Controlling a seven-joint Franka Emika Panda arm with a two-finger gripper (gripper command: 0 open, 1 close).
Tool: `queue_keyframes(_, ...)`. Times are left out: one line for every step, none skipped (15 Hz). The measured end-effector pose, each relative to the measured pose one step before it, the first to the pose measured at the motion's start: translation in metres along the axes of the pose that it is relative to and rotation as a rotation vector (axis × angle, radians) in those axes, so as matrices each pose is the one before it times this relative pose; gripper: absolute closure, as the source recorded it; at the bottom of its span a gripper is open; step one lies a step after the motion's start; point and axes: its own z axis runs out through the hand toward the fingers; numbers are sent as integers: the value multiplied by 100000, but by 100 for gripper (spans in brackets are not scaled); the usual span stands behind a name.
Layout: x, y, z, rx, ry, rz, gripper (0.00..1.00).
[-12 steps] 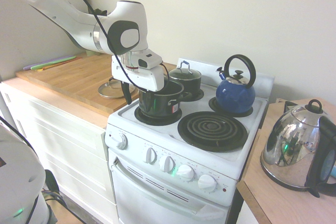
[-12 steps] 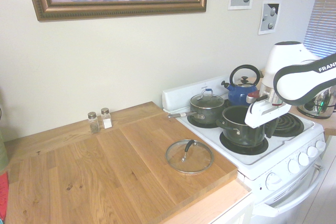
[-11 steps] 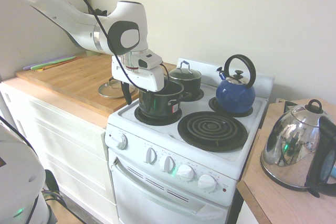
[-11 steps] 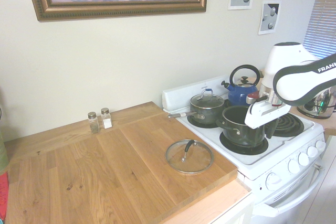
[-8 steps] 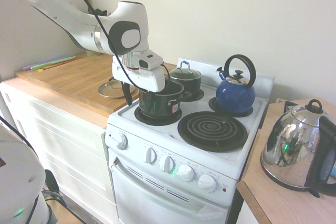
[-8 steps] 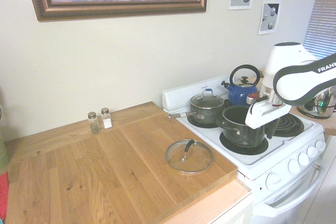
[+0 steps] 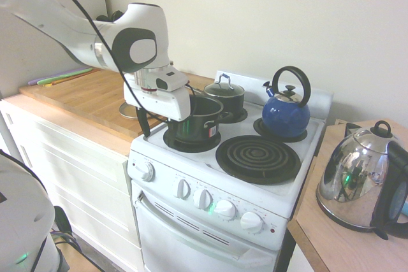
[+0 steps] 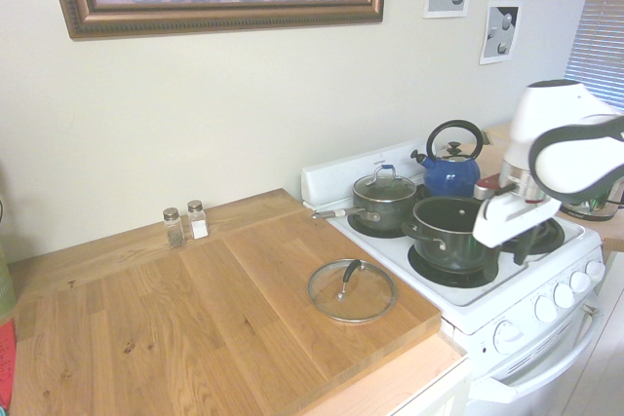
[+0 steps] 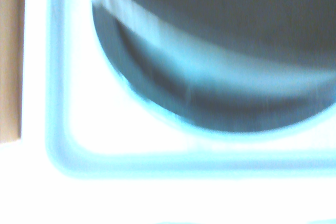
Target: Cover the lid of the pot
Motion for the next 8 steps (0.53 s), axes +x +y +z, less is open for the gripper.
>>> queue_keyframes(-656,399,-147,288,904,-884,0)
queue_keyframes(-484,-324,-589,516,969,-1382,0)
queue_keyframes(-738,-591,-176,-207,317,-2035,0)
queue_keyframes(-1072,-844,15,-445,243,-2448,0)
queue_keyframes(-1336,-1016,25,-475,282,-2510,0)
queue_keyframes(-1327,-991,93,-633,364,-2260,0)
queue_keyframes(-1262,-937,223,-970,447,-2049,0)
queue_keyframes(-987,-775,299,-819,298,-1750,0)
